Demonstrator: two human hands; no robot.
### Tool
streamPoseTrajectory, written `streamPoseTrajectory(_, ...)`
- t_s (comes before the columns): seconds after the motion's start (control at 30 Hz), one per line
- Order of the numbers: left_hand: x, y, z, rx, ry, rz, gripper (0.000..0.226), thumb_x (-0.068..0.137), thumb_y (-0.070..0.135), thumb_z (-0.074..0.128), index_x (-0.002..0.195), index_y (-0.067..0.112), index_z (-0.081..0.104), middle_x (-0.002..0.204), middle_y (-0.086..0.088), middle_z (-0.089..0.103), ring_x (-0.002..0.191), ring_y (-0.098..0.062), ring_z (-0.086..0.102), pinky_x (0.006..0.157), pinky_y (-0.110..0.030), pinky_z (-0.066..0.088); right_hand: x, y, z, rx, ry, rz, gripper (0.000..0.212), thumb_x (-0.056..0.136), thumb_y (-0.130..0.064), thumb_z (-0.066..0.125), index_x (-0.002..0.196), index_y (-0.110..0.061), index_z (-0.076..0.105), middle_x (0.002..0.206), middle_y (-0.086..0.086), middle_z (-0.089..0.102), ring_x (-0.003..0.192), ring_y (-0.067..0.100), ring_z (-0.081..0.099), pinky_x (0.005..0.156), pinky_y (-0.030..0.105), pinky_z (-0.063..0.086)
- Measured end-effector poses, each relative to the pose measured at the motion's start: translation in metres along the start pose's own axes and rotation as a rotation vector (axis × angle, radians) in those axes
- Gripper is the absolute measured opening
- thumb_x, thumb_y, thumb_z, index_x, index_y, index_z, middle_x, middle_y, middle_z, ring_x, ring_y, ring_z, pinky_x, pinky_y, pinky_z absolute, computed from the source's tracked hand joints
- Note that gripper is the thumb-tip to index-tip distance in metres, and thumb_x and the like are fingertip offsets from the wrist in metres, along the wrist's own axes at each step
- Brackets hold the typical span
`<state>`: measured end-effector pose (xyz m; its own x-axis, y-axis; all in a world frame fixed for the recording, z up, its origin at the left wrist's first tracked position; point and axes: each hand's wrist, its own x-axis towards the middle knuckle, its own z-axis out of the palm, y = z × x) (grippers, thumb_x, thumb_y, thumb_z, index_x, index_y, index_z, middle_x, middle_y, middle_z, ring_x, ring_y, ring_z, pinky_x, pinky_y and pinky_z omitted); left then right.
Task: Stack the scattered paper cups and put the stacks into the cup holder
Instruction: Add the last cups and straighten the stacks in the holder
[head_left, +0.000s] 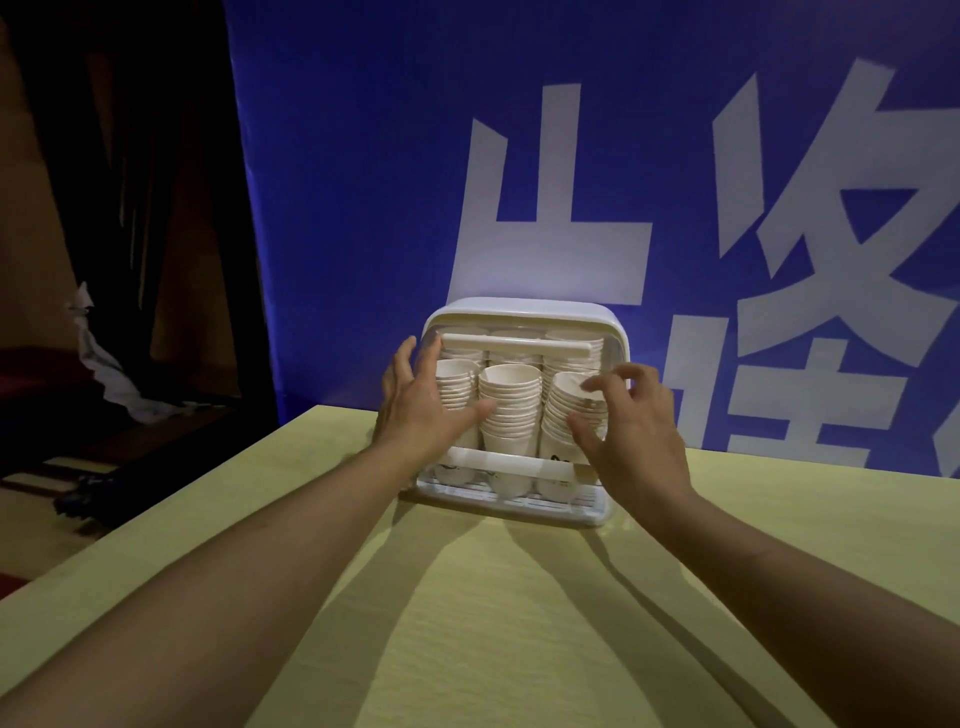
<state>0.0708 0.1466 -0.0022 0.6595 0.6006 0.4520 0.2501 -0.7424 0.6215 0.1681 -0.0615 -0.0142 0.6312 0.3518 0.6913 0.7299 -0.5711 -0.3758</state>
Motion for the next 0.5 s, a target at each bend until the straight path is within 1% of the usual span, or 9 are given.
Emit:
streamPoseTrajectory(0.07,-0.002,0.007,0.009,0.005,-0.022,-0.038,0.129,0.067,0.067,0.081,0.159,0.037,-0.004,0.166,0.010,-0.014,0.154,-0.026,-0.001,0.119,-0.056,0.026,-0.001,0.002,0.000,-0.024,-0.054,-0.013,0.044,0.094,-0.042,0.062,0.134,-0.027,0.052,0.143,-0.001,0.041,0.124,0.020,0.038,0.095,0.032,0.044)
streamPoseTrajectory(0.13,-0.002,0.012,0.018,-0.003,0.010,-0.076,0.135,0.062,0.067,0.083,0.157,0.037,-0.009,0.166,0.008,-0.017,0.154,-0.029,-0.002,0.118,-0.059,0.026,-0.002,0.004,0.001,0.016,-0.096,-0.037,0.036,0.098,-0.036,0.057,0.132,-0.025,0.055,0.138,-0.002,0.051,0.117,0.019,0.041,0.094,0.032,0.043)
streamPoseTrajectory(0.2,0.000,0.016,0.024,-0.008,0.058,-0.097,0.134,0.064,0.066,0.083,0.157,0.035,-0.007,0.166,0.007,-0.016,0.154,-0.030,-0.001,0.117,-0.058,0.027,0.000,0.005,0.001,0.052,-0.123,-0.087,0.032,0.100,-0.030,0.054,0.131,-0.025,0.057,0.131,-0.002,0.056,0.111,0.017,0.042,0.093,0.031,0.043)
streamPoseTrajectory(0.27,0.000,0.018,0.027,-0.014,0.086,-0.103,0.132,0.065,0.064,0.083,0.157,0.034,-0.006,0.166,0.005,-0.015,0.154,-0.030,0.002,0.116,-0.057,0.028,0.004,0.005,0.001,0.040,-0.159,-0.115,0.033,0.101,-0.028,0.052,0.134,-0.026,0.057,0.129,-0.002,0.056,0.111,0.017,0.043,0.094,0.031,0.043)
streamPoseTrajectory(0.37,0.001,0.016,0.027,-0.004,0.093,-0.096,0.131,0.065,0.066,0.082,0.157,0.033,-0.005,0.166,0.005,-0.013,0.153,-0.031,0.004,0.115,-0.057,0.029,0.010,0.006,0.001,0.037,-0.177,-0.073,0.036,0.102,-0.030,0.048,0.138,-0.028,0.053,0.131,-0.001,0.054,0.115,0.020,0.046,0.096,0.034,0.046)
streamPoseTrajectory(0.43,0.000,0.014,0.026,-0.009,0.082,-0.092,0.131,0.066,0.066,0.082,0.158,0.033,-0.005,0.166,0.007,-0.013,0.153,-0.031,0.005,0.115,-0.057,0.028,0.011,0.006,0.000,0.054,-0.156,-0.060,0.039,0.102,-0.031,0.050,0.141,-0.028,0.050,0.136,0.000,0.050,0.118,0.022,0.049,0.096,0.037,0.051)
streamPoseTrajectory(0.5,-0.001,0.013,0.024,-0.023,0.072,-0.081,0.129,0.067,0.065,0.081,0.158,0.034,-0.005,0.166,0.008,-0.013,0.153,-0.029,0.006,0.115,-0.055,0.029,0.009,0.006,-0.002,0.075,-0.113,-0.043,0.042,0.100,-0.032,0.055,0.141,-0.028,0.047,0.140,0.000,0.045,0.120,0.022,0.052,0.092,0.037,0.054)
